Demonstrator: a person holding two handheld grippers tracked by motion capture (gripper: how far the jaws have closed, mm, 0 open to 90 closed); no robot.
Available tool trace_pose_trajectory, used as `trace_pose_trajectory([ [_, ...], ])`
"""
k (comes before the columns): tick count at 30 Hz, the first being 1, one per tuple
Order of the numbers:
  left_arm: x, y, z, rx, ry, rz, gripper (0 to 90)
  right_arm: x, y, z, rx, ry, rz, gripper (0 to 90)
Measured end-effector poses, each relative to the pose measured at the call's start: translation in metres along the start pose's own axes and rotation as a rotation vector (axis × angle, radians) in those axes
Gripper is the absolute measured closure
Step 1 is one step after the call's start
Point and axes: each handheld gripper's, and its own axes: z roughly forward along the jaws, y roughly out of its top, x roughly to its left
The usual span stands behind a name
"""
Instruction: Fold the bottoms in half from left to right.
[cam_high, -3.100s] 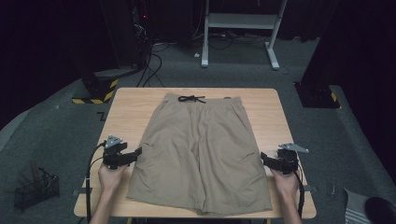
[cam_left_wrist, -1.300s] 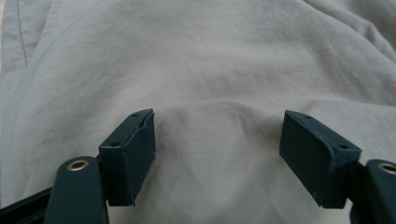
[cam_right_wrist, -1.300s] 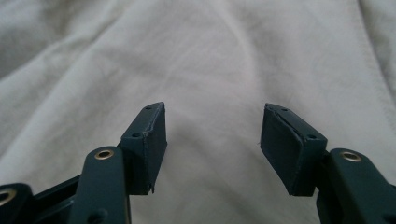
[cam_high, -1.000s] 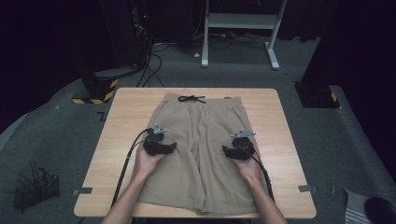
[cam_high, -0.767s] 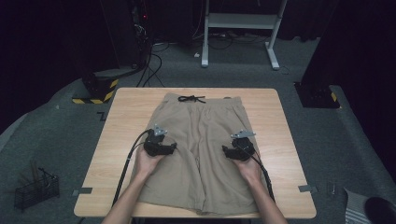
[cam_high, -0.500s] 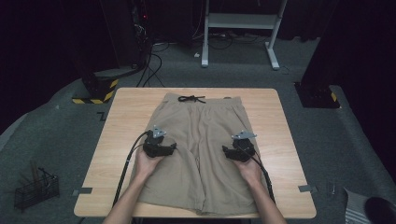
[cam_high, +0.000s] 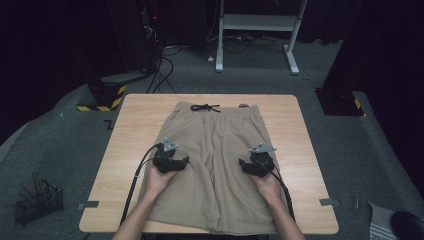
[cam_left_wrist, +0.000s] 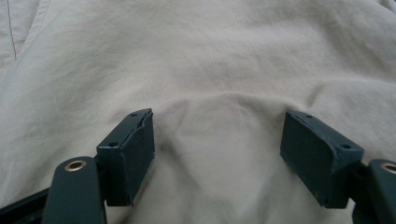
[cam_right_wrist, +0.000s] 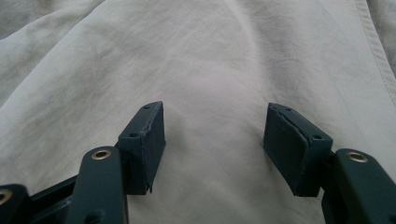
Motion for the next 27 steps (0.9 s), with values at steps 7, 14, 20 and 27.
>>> trace_pose_trajectory([
  [7, -0.005, -0.005, -0.006, 0.0, 0.003, 0.001, 26.1, 0.002, -0.005, -0.005, -0.002, 0.0, -0.001, 38.9],
  [14, -0.013, -0.012, -0.014, 0.0, -0.002, -0.001, 26.1, 0.008, -0.012, -0.013, -0.003, -0.001, -0.003, 38.9],
  [20, -0.017, -0.018, -0.021, 0.0, -0.008, 0.004, 26.1, 0.01, -0.017, -0.018, -0.004, 0.004, -0.01, 38.9],
  [27, -0.023, -0.028, -0.032, -0.003, -0.014, 0.01, 26.1, 0.015, -0.027, -0.029, -0.002, 0.011, -0.013, 38.8],
])
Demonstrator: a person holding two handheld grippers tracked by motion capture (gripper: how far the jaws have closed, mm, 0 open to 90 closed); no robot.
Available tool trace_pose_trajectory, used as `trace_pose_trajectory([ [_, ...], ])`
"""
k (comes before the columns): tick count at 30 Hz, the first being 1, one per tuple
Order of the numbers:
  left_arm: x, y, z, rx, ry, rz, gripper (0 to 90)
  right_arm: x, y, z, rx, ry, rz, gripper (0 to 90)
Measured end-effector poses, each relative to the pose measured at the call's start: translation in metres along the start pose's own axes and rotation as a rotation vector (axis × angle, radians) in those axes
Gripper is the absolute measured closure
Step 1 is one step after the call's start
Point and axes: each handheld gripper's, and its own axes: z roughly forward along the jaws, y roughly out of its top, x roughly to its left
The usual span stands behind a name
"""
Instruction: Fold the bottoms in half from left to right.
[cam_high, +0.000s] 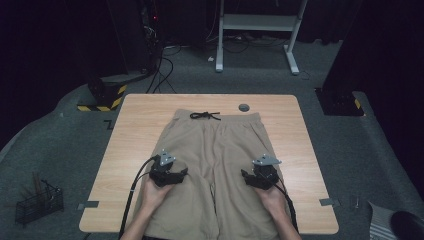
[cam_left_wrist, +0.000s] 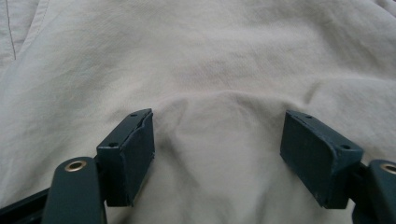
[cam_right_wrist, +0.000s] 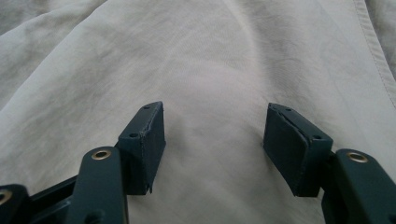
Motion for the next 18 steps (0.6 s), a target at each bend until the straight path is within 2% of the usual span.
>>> trace_pose_trajectory([
  [11, -0.012, -0.014, -0.016, 0.0, -0.031, 0.028, 26.0, 0.011, -0.014, -0.015, -0.002, 0.007, -0.012, 38.8],
  [18, -0.019, -0.019, -0.021, -0.001, -0.04, 0.025, 25.9, 0.017, -0.02, -0.022, -0.002, 0.008, -0.017, 38.8],
])
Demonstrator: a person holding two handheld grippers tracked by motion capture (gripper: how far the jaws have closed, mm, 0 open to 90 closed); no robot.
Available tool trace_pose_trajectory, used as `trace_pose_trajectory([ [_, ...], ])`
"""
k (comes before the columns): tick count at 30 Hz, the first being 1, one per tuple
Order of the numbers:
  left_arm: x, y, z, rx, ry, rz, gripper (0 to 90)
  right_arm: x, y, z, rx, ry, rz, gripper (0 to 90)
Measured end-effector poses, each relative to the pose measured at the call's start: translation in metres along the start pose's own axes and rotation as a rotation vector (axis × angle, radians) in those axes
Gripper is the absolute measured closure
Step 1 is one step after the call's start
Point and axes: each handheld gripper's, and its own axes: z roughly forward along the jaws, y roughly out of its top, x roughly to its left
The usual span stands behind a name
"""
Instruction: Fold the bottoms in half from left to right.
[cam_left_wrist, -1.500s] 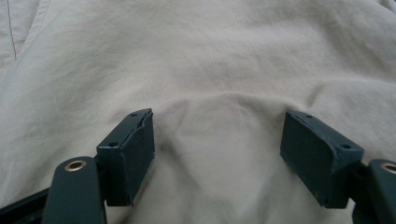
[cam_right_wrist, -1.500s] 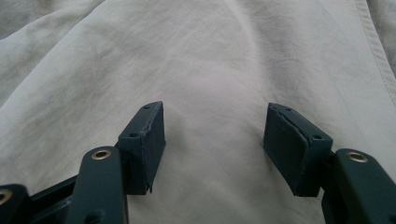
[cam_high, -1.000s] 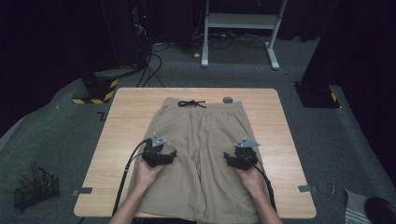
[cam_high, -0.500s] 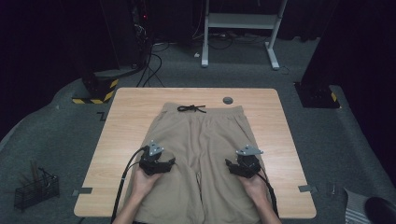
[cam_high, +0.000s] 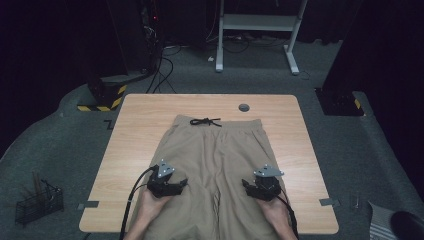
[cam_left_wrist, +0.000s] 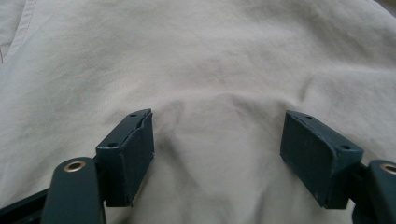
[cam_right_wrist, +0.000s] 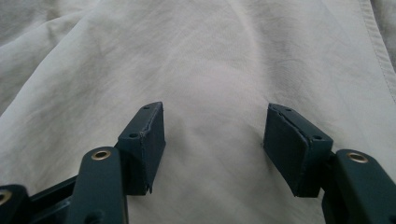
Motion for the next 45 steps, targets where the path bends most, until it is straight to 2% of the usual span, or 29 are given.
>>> trace_pose_trajectory([
  [6, -0.004, -0.002, -0.003, 0.004, -0.011, 0.016, 24.8, 0.004, -0.003, -0.004, 0.002, 0.009, -0.001, 38.7],
  [11, 0.001, 0.002, -0.005, 0.015, -0.051, -0.044, 27.8, 0.003, -0.001, -0.005, 0.019, 0.024, -0.001, 38.3],
  [12, 0.002, 0.004, -0.006, 0.011, -0.054, -0.039, 28.1, 0.002, 0.0, -0.004, 0.021, 0.033, 0.0, 38.3],
  [15, 0.003, 0.01, -0.007, 0.001, -0.039, -0.026, 28.5, -0.002, 0.006, -0.005, 0.003, 0.04, 0.0, 38.6],
  [18, 0.009, 0.03, -0.008, -0.023, -0.027, -0.02, 28.8, -0.006, 0.018, -0.005, -0.02, 0.045, 0.008, 38.6],
  [19, 0.009, 0.03, -0.008, -0.023, -0.027, -0.02, 28.8, -0.008, 0.023, -0.004, -0.028, 0.043, 0.007, 38.7],
  [20, 0.013, 0.041, -0.007, -0.035, 0.0, -0.013, 29.0, -0.01, 0.028, -0.001, -0.032, 0.039, 0.009, 38.6],
  [23, 0.021, 0.055, 0.001, -0.042, 0.007, -0.028, 29.3, -0.017, 0.042, 0.009, -0.04, 0.042, 0.041, 38.7],
  [25, 0.028, 0.061, 0.009, -0.034, 0.025, -0.033, 29.3, -0.021, 0.051, 0.016, -0.047, 0.039, 0.07, 38.8],
  [28, 0.036, 0.067, 0.023, -0.013, 0.054, -0.041, 29.7, -0.023, 0.063, 0.027, -0.043, 0.021, 0.066, 39.0],
  [31, 0.041, 0.068, 0.036, 0.02, 0.061, -0.06, 29.9, -0.025, 0.069, 0.04, -0.032, 0.01, 0.071, 39.0],
  [35, 0.044, 0.065, 0.05, 0.055, 0.069, -0.055, 29.9, -0.028, 0.068, 0.053, -0.017, -0.009, 0.078, 38.9],
  [38, 0.043, 0.061, 0.057, 0.074, 0.082, -0.054, 29.9, -0.028, 0.064, 0.06, 0.015, -0.018, 0.075, 38.3],
  [41, 0.043, 0.06, 0.057, 0.063, 0.082, -0.042, 30.0, -0.026, 0.063, 0.061, 0.022, -0.029, 0.059, 38.2],
  [45, 0.044, 0.057, 0.056, 0.049, 0.073, -0.055, 30.0, -0.024, 0.059, 0.062, 0.019, -0.033, 0.044, 37.7],
])
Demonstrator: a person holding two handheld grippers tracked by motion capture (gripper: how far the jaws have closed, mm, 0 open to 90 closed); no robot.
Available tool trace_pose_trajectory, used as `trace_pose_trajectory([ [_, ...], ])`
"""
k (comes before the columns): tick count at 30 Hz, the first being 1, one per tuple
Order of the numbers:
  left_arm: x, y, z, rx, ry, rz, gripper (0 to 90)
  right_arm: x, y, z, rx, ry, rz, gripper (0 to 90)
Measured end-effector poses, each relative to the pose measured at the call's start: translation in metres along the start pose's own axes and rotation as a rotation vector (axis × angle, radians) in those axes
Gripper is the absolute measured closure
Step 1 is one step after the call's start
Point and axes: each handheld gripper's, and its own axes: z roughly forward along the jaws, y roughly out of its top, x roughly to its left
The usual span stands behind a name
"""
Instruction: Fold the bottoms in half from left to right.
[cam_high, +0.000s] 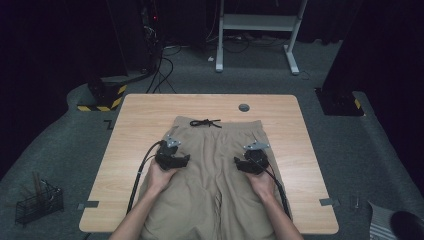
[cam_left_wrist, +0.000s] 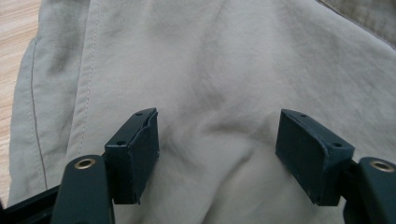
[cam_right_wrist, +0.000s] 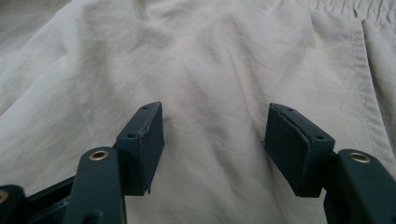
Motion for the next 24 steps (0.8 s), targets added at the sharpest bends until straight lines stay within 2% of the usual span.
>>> trace_pose_trajectory([
  [6, -0.003, -0.012, -0.006, -0.045, -0.005, 0.001, 29.9, 0.002, -0.006, -0.004, -0.012, 0.006, -0.009, 37.4],
  [12, -0.008, -0.02, -0.014, -0.047, -0.013, 0.009, 29.6, 0.006, -0.013, -0.012, -0.013, 0.017, -0.02, 37.3],
  [24, -0.036, -0.051, -0.046, -0.046, -0.048, 0.045, 28.0, 0.022, -0.044, -0.044, -0.012, 0.036, -0.036, 37.2],
])
